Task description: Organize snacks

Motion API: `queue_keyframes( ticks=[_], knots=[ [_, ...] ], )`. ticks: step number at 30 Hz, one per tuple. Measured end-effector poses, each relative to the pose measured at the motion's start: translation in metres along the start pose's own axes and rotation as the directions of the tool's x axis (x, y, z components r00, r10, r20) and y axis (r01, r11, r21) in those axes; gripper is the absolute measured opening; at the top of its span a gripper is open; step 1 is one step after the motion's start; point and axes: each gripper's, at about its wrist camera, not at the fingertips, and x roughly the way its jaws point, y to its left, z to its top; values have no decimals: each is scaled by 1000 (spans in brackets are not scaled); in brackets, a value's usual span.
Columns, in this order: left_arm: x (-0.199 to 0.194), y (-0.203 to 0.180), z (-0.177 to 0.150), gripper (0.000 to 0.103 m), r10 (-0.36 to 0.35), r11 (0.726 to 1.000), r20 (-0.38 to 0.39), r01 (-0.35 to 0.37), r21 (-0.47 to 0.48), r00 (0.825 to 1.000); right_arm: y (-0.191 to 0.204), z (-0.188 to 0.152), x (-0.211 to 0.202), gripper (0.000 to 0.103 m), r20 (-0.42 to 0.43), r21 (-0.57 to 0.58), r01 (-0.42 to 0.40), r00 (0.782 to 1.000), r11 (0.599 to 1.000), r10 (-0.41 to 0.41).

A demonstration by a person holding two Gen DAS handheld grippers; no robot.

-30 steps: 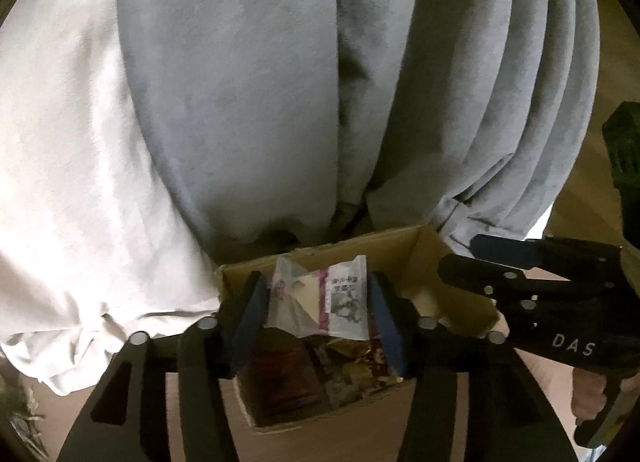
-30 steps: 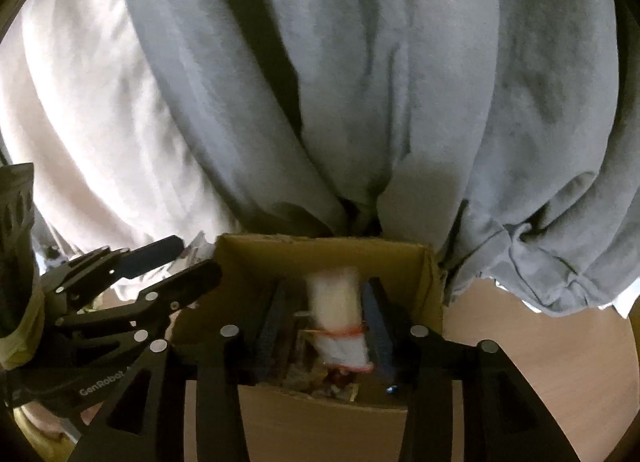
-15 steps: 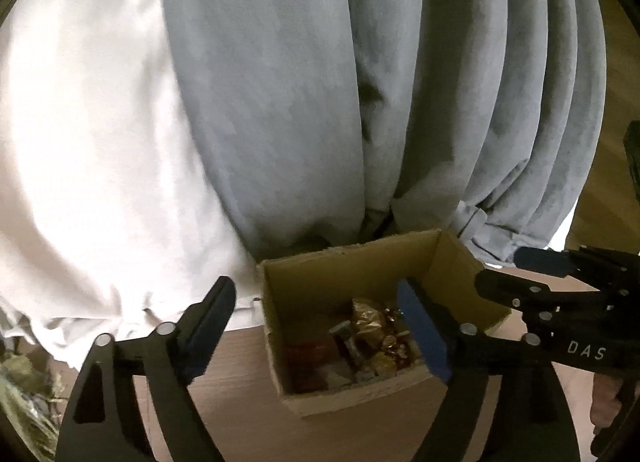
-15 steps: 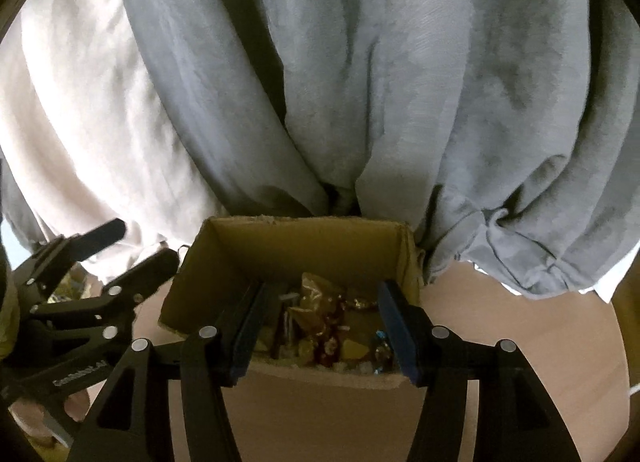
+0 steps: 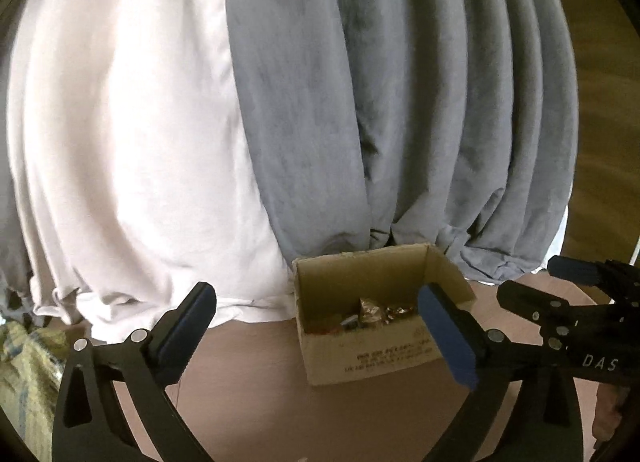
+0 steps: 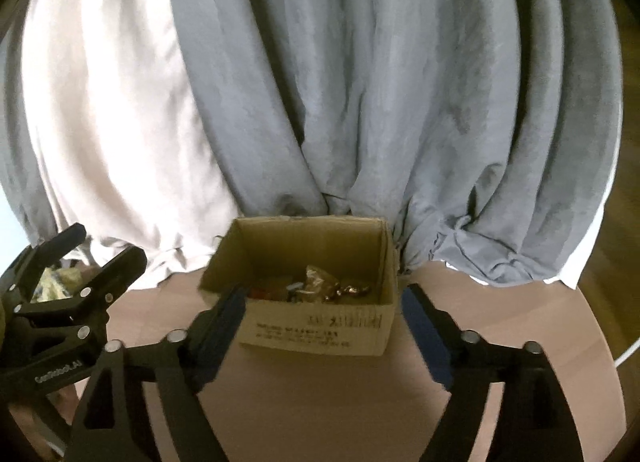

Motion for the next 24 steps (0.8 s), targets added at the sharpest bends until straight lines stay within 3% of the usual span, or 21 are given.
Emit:
queue_keyframes(
  ticks=[9,24],
  knots=[
    [-73,-19,-30,103,33,999,16,-33,6,999,5,-43,-71,83,74,-36,17,997,999,-14],
    [-187,-60,-74,103,38,999,63,-37,-27,997,-9,-113,-176,83,102,-76,-11,995,997,19]
  ],
)
